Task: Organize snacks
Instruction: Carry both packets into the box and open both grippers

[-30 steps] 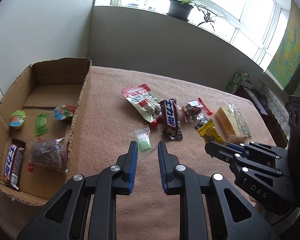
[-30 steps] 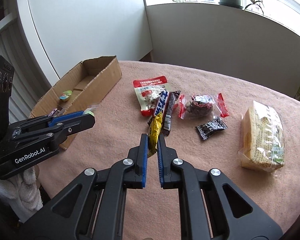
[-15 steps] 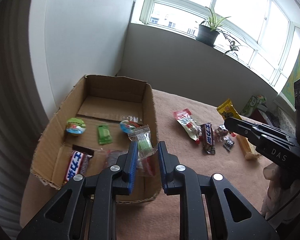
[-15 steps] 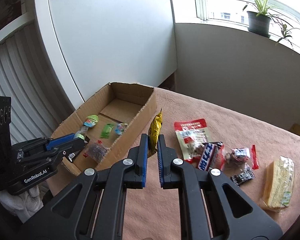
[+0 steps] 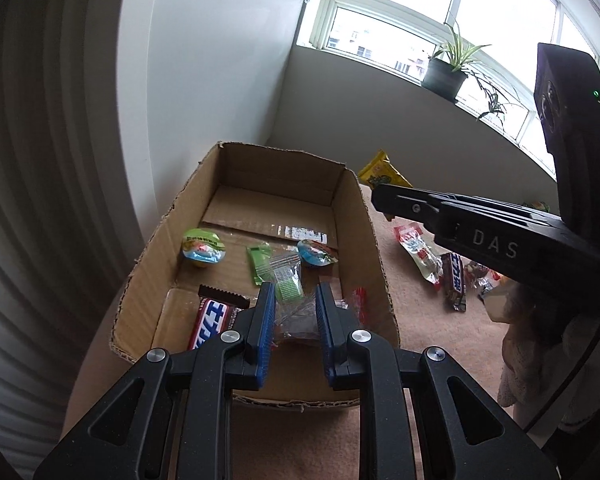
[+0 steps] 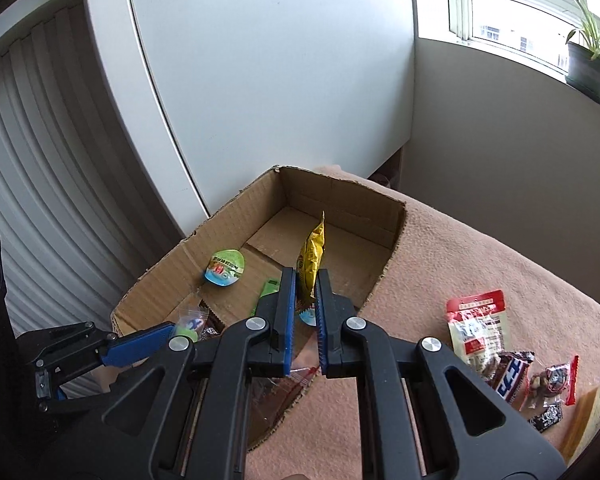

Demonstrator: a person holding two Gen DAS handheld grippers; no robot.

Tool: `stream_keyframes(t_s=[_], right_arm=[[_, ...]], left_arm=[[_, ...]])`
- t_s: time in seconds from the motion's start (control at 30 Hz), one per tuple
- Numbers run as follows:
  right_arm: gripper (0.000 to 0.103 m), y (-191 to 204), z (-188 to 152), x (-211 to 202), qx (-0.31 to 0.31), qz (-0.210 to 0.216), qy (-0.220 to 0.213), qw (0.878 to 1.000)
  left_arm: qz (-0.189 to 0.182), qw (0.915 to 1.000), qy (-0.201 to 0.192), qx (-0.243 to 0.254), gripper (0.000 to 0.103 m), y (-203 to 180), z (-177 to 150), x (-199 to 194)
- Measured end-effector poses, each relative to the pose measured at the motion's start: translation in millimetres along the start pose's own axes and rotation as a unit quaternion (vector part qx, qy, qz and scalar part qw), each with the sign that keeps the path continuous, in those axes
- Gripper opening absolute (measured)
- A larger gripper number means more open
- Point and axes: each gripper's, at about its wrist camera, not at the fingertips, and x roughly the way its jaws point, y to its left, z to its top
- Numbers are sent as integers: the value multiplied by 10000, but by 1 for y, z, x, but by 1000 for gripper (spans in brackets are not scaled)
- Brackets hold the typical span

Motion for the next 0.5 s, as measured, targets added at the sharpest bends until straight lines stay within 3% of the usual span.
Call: stream_keyframes(t_s=[0.07,0.13,0.2,0.27,0.33,0.4,0.43,0.5], right_arm=[[9,2,1,4,-18,-13,22,10000],[20,2,1,4,-10,-41,17,10000],[60,0,1,1,51,-93,-69,9999],[74,-4,1,-4,129,-152,-179,9996],[79,-8,2,-9,197,-182,-198,9994],[90,-11,2,-13,242,-231,-204,9992],[91,-13,1,-16,241,-249,-233,9991],[91,-15,0,-21,222,-337,-262,9988]], left_arm=[[15,10000,14,-8,19,1,0,1],[32,10000,23,-20,20,2,1,2],[49,10000,16,-38,20,3,1,1],[60,10000,23,-48,22,4,1,1],[83,10000,2,-22,26,3,1,0],[117,9999,-14,-27,42,3,0,-2],[110,9999,-41,-36,55,2,-1,-3],[103,9999,-76,-39,59,1,-1,-6]])
